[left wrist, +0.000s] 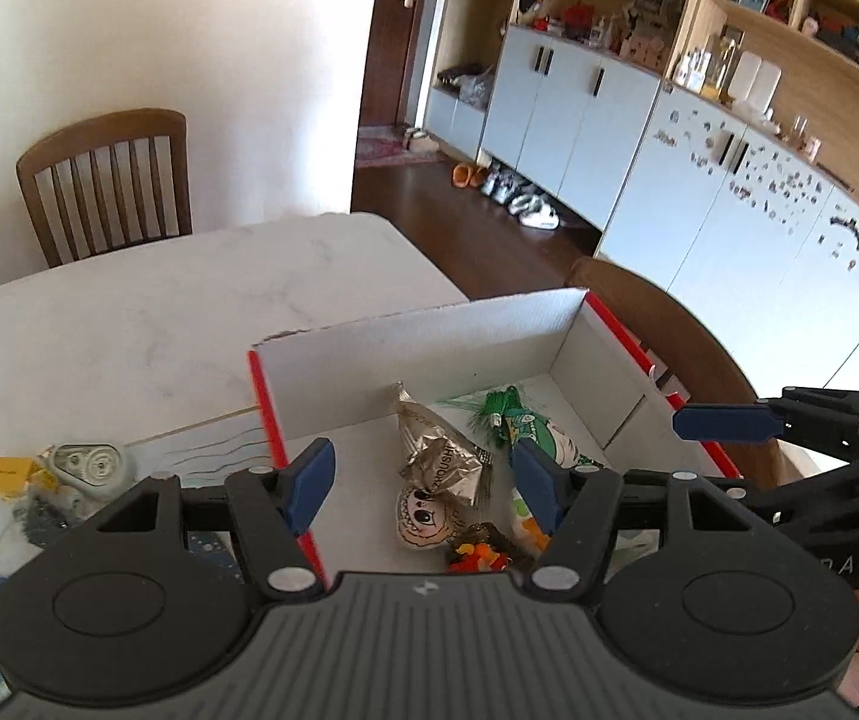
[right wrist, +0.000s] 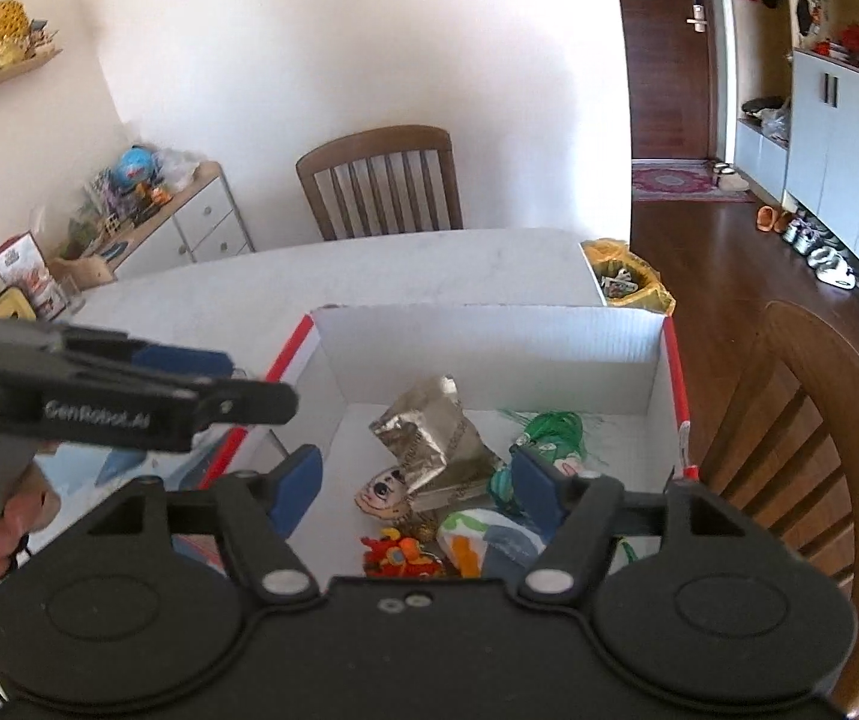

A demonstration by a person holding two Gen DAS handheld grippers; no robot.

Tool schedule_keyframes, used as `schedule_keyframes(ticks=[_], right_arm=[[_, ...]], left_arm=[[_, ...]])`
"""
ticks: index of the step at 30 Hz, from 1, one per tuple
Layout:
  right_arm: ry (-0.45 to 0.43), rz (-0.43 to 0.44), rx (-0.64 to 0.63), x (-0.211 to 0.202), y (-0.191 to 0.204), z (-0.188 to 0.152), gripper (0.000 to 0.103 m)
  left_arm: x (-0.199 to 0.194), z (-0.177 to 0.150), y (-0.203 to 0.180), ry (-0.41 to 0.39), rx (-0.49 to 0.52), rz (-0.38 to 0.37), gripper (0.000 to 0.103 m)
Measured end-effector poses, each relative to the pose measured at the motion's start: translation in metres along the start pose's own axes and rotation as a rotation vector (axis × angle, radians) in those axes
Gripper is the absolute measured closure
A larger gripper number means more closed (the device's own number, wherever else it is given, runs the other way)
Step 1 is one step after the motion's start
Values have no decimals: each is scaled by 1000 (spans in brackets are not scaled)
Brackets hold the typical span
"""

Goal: Organize objects
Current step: 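Withdraw both grippers from the box back over the table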

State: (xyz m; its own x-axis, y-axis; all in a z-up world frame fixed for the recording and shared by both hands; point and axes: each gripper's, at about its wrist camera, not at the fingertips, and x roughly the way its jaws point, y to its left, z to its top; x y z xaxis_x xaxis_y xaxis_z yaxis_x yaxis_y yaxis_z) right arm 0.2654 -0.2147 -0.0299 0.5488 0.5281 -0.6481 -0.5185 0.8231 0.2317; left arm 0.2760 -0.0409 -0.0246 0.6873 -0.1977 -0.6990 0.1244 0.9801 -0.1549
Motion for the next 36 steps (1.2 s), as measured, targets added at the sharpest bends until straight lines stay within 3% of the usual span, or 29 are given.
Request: schedule_keyframes(ticks=[5,12,19,28,36], right_arm=[[-27,-4,11,-5,20,-3,19],[-54,-11,31,-3,56,-6,2],[-64,-22,27,9,91,-7,1],[-47,-23,-15,34,137,-12,1],[-18,-39,-15,62,160,-6,2]], left_arm=[[-25,-8,14,-54,4,21,22],[-46,-21,42,-68,2,15,19],[-62,-36,82,-72,-20,5,2],[-71,-56,149,-100,-69,53,0],[-58,-80,192,-80,-13,89,0]])
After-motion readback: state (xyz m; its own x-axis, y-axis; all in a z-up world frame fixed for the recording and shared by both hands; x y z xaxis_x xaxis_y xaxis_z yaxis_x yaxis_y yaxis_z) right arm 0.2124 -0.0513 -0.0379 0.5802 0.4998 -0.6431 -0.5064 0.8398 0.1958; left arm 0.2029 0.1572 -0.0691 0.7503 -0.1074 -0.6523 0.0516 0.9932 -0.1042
